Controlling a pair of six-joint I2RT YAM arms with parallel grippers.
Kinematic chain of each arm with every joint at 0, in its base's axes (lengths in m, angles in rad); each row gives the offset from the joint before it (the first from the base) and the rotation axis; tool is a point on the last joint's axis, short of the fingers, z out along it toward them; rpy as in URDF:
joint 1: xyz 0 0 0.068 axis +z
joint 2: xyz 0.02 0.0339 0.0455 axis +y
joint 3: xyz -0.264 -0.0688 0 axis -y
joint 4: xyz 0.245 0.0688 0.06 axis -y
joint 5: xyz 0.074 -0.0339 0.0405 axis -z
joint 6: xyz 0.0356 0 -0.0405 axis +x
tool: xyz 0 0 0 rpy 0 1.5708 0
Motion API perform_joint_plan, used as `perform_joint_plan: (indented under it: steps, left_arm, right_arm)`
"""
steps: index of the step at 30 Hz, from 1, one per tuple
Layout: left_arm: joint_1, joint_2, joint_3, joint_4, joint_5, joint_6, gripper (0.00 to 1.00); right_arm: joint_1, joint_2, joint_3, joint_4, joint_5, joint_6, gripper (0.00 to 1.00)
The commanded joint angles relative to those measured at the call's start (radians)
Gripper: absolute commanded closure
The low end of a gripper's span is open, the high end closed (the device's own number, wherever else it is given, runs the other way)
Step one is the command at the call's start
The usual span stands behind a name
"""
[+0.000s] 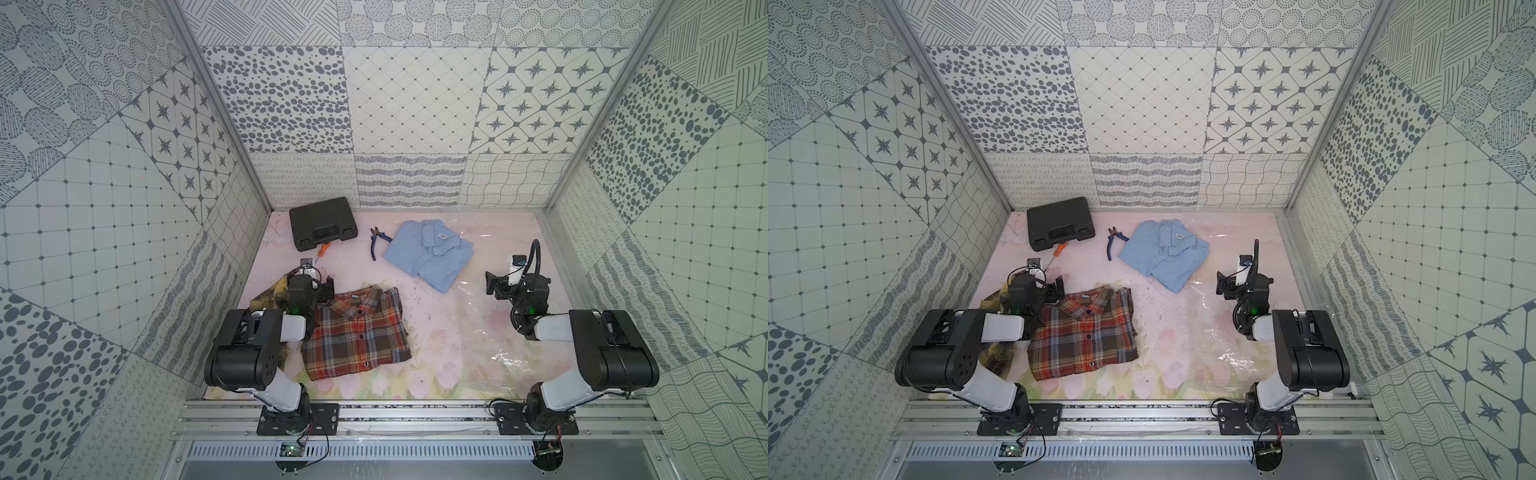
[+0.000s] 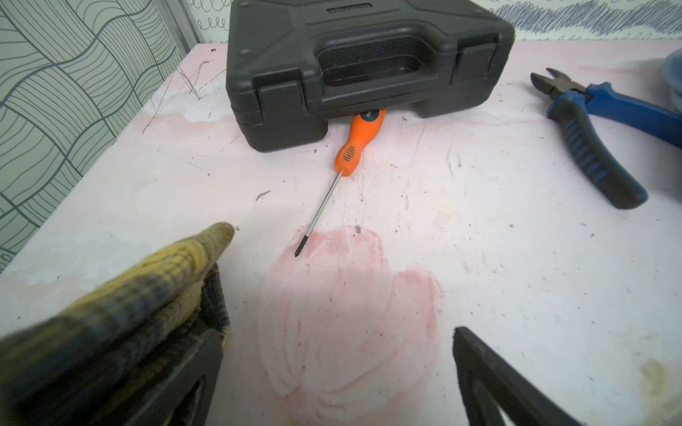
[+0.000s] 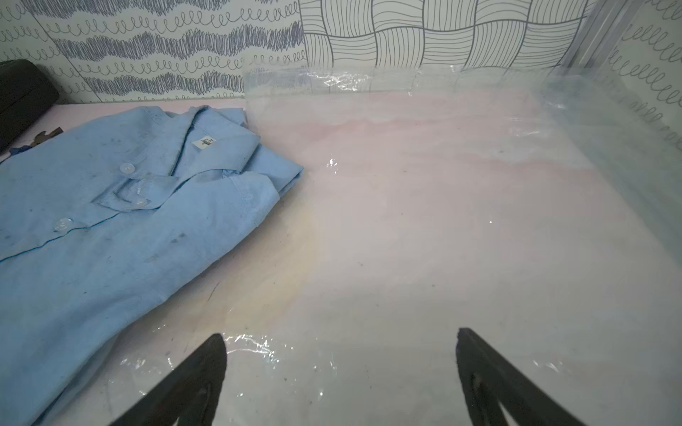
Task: Place the folded shirt into the vacuum bag
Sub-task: Pick up the shirt in the vacuum bag.
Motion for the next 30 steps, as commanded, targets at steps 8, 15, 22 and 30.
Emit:
perform_joint_plan:
  steps: [8,15,22,30]
  left_arm:
    - [0.002,0.0,0.009,0.034,-0.001,-0.005,0.01]
    - [0.003,0.0,0.009,0.035,0.0,-0.005,0.01]
    - [0.003,0.0,0.01,0.034,0.0,-0.005,0.01]
    - [-0.052,-0.147,0.178,-0.378,-0.102,0.0,0.01]
  right_arm:
    - [-0.003,-0.001,0.011,0.05,-0.007,0.005,0.02]
    - [-0.002,-0.002,0.011,0.049,-0.006,0.005,0.02]
    - [-0.002,-0.001,0.013,0.046,-0.004,0.005,0.02]
    - [0.074,-0.116,0.238,-0.402,0.147,-0.025,0.02]
